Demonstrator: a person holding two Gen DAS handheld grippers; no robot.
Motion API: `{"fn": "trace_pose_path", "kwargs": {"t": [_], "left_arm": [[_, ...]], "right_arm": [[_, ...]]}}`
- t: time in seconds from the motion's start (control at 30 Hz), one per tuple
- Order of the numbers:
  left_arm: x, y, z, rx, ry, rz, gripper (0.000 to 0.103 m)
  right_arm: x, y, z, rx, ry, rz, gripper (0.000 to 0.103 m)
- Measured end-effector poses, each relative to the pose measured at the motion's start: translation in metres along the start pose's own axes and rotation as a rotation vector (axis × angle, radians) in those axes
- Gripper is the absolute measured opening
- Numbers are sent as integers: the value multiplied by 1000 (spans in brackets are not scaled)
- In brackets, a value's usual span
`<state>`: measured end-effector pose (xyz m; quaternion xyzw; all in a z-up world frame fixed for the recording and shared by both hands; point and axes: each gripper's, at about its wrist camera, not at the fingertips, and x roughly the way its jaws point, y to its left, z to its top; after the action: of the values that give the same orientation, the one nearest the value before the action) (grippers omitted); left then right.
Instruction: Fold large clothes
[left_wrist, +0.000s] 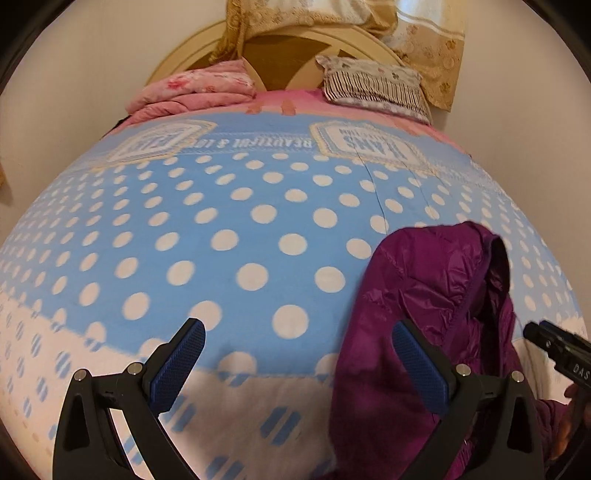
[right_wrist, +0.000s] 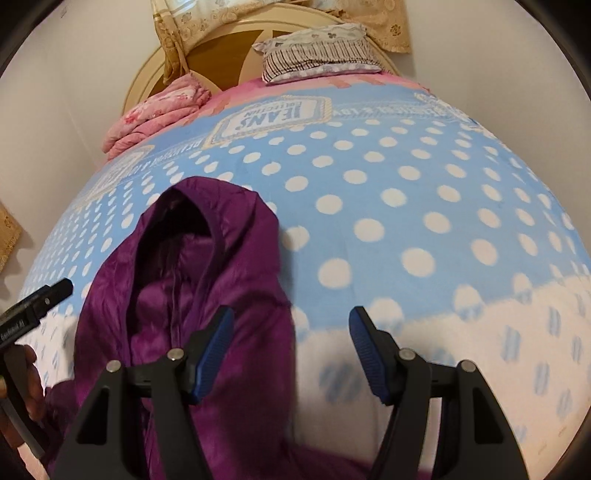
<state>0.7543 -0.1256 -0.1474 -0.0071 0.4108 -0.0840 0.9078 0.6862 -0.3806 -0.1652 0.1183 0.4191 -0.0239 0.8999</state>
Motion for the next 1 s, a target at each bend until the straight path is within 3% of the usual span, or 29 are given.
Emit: {"fn": "trace_pose_path", "kwargs": {"t": [0.07,0.1,0.17,0.2,0.23,0.27,0.3,0.4,0.67,1.0], "left_arm": [[13,-6,-2,21,25,-5,98],[20,-8,-3,34,43,-13,89],[37,-13,-9,65,92,-43,57],[44,-13,-12,66,119,-74,27],[49,-15,-15,70,143,-118,9],[48,-17,-17,81,130,-115,8],[43,-22,-19,114,101,-99,4],[25,-26,-17,157,52,-103,1],[-27,-23,-11,150,-35,-152,1],[-124,-12,-47,194,-234,-253,1]], "right_arm": [[12,3,2,0,15,5,68],[19,3,2,-1,27,3,67],[34,2,1,0,73,11,63],[40,4,-1,-19,90,-9,50],[39,10,-3,-71,64,-42,28],[39,12,-3,-88,66,-22,13],[36,14,-4,-93,65,-13,8],[19,16,-6,-129,27,-15,5],[-44,20,-23,-159,-99,4,4],[-116,34,-66,-256,-292,10,4]]}}
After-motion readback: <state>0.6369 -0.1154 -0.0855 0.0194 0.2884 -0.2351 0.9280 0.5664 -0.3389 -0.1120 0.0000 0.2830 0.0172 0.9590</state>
